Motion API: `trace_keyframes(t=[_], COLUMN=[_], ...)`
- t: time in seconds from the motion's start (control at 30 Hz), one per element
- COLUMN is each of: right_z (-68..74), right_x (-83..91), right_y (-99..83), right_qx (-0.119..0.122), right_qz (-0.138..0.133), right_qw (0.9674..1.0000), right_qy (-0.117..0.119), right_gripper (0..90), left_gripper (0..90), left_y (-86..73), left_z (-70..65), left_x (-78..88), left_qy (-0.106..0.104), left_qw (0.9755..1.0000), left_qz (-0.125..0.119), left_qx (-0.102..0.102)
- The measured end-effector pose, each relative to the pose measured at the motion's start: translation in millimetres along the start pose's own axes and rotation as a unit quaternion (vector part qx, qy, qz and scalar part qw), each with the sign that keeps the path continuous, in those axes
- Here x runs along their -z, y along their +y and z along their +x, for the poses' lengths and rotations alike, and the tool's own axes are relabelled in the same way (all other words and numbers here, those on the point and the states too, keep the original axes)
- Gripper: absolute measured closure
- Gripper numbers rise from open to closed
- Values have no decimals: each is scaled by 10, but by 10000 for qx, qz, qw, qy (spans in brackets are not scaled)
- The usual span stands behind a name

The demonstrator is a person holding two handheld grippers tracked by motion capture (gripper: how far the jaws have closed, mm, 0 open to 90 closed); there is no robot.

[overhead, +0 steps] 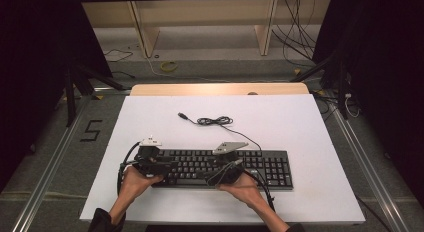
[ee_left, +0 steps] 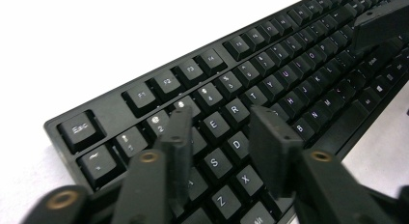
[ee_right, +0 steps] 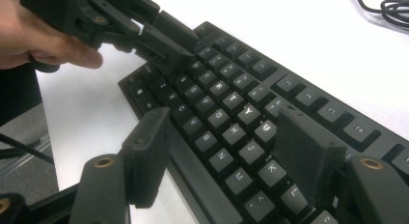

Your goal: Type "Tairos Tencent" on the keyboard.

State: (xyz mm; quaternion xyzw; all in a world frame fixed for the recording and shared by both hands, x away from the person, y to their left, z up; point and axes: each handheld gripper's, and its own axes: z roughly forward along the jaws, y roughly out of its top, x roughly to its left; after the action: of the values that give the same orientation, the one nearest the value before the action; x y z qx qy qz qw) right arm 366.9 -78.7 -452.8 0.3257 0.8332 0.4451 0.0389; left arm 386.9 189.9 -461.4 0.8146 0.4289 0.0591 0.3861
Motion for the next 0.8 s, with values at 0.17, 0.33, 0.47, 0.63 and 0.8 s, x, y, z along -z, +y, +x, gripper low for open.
trace_keyframes(t=[0.17, 0.33, 0.47, 0.63, 0.8], right_z=[8, 9, 13, 17, 23], right_x=[12, 18, 32, 53, 74], right_y=[-29, -44, -53, -64, -74], right_qx=[12, 6, 1, 21, -13], right_qz=[26, 29, 29, -4, -30], right_qw=[10000, 10000, 10000, 10000, 10000], right_qy=[15, 12, 12, 22, 37], right_gripper=[388, 393, 394, 379, 357], left_gripper=[720, 796, 843, 887, 889], left_y=[39, 69, 91, 110, 112], left_z=[-15, -30, -51, -56, -55], left_x=[-51, -113, -152, -188, -214], left_qy=[30, -12, 20, 38, 75], left_qw=[10000, 9998, 9997, 9993, 9993], left_qz=[32, 129, 171, 246, 276], left_qx=[-37, -118, -187, -262, -241])
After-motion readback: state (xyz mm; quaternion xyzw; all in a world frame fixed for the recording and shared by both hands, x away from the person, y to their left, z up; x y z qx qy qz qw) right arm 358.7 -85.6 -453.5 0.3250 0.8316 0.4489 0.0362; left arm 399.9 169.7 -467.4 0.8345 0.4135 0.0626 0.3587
